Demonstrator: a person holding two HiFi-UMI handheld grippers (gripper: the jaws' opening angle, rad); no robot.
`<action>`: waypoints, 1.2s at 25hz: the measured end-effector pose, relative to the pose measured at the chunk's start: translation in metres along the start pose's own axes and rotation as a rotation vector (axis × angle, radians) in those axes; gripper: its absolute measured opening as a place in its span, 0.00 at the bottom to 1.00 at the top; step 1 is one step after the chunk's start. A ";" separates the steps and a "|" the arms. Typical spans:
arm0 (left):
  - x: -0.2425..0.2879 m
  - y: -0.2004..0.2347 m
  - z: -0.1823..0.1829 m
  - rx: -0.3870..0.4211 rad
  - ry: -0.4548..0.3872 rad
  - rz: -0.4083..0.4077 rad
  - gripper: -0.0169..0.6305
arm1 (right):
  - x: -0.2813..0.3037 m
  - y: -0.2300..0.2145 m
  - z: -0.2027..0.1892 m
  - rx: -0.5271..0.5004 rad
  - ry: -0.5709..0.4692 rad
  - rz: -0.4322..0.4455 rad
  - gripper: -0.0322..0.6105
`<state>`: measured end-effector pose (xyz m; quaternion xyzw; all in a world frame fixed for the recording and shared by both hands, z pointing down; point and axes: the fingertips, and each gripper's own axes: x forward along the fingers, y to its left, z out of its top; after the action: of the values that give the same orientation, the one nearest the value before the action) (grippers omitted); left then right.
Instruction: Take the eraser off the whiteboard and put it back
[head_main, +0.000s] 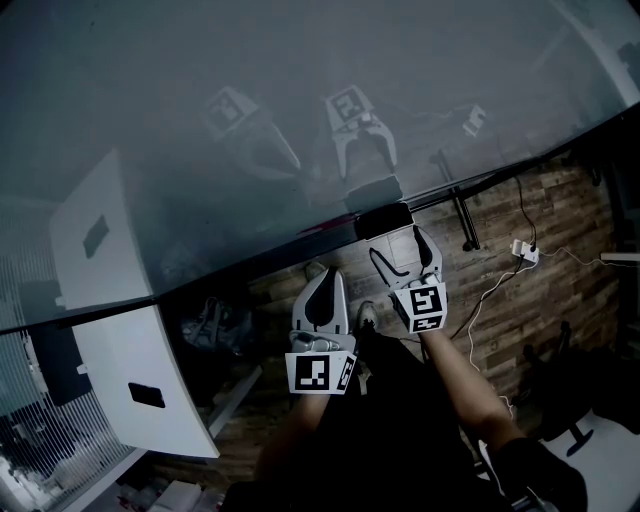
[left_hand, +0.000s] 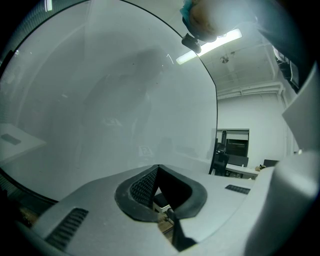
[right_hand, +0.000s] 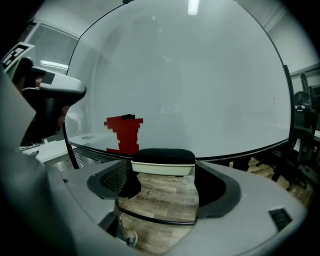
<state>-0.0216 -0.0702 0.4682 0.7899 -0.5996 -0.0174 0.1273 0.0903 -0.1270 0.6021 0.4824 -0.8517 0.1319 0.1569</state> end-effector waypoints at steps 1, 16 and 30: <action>0.000 0.000 0.000 0.000 0.000 0.000 0.03 | -0.001 0.000 0.000 -0.001 -0.001 -0.003 0.72; 0.001 -0.002 0.002 -0.001 -0.004 -0.001 0.03 | -0.011 -0.008 0.010 -0.004 -0.034 -0.071 0.18; -0.004 -0.008 0.012 0.005 -0.031 -0.003 0.03 | -0.021 0.003 0.027 0.033 -0.058 -0.025 0.07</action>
<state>-0.0177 -0.0668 0.4545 0.7906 -0.6006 -0.0285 0.1159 0.0942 -0.1187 0.5691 0.4990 -0.8475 0.1300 0.1257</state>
